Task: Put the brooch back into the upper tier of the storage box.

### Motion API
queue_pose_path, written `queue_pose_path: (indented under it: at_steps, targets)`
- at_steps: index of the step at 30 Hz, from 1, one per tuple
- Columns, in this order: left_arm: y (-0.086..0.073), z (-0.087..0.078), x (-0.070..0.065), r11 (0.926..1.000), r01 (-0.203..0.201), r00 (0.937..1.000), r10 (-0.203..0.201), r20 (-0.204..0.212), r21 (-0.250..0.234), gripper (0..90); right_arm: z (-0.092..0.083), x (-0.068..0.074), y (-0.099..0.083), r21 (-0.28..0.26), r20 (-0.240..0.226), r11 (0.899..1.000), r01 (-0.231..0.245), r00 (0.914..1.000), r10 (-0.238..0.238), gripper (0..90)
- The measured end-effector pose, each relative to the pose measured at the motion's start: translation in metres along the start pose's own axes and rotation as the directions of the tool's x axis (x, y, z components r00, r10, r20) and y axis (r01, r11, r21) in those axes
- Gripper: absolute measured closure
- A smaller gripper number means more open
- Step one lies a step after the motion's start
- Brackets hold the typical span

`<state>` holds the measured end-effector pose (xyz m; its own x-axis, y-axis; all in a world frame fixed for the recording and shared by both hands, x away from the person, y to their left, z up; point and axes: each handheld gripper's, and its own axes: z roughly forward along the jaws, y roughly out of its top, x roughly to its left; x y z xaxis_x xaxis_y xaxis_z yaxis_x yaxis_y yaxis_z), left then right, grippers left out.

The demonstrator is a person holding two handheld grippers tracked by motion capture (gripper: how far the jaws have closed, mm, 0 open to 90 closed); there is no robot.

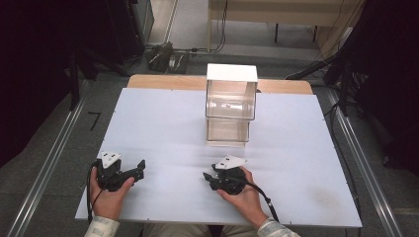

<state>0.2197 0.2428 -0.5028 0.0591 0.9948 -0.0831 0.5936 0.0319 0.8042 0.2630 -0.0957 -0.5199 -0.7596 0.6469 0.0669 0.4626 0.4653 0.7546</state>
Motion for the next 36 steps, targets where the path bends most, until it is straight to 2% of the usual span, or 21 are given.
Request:
queue_pose_path:
  at_steps: [8, 20, 26, 36]
  targets:
    - [-0.0002, 0.0008, -0.0006, 1.0000, -0.005, 1.0000, 0.005, 0.001, 0.004, 9.4, 0.0007, 0.0003, 0.0000, 0.014, -0.027, 1.000, -0.017, 0.9995, 0.017, 68.9]
    - [-0.0004, 0.0033, -0.0020, 0.9999, -0.006, 0.9999, 0.006, 0.014, 0.008, 9.4, 0.0000, 0.0019, -0.0003, 0.022, -0.077, 0.999, -0.027, 0.9966, 0.028, 83.8]
    - [-0.0004, 0.0035, -0.0021, 0.9999, -0.004, 0.9999, 0.004, 0.016, 0.009, 9.4, -0.0012, 0.0018, -0.0004, 0.018, -0.104, 0.999, -0.036, 0.9939, 0.038, 86.8]
    - [-0.0004, 0.0038, -0.0016, 0.9999, -0.002, 0.9999, 0.001, 0.015, 0.012, 9.4, -0.0072, -0.0020, 0.0019, 0.005, -0.115, 0.999, -0.051, 0.9920, 0.052, 87.0]
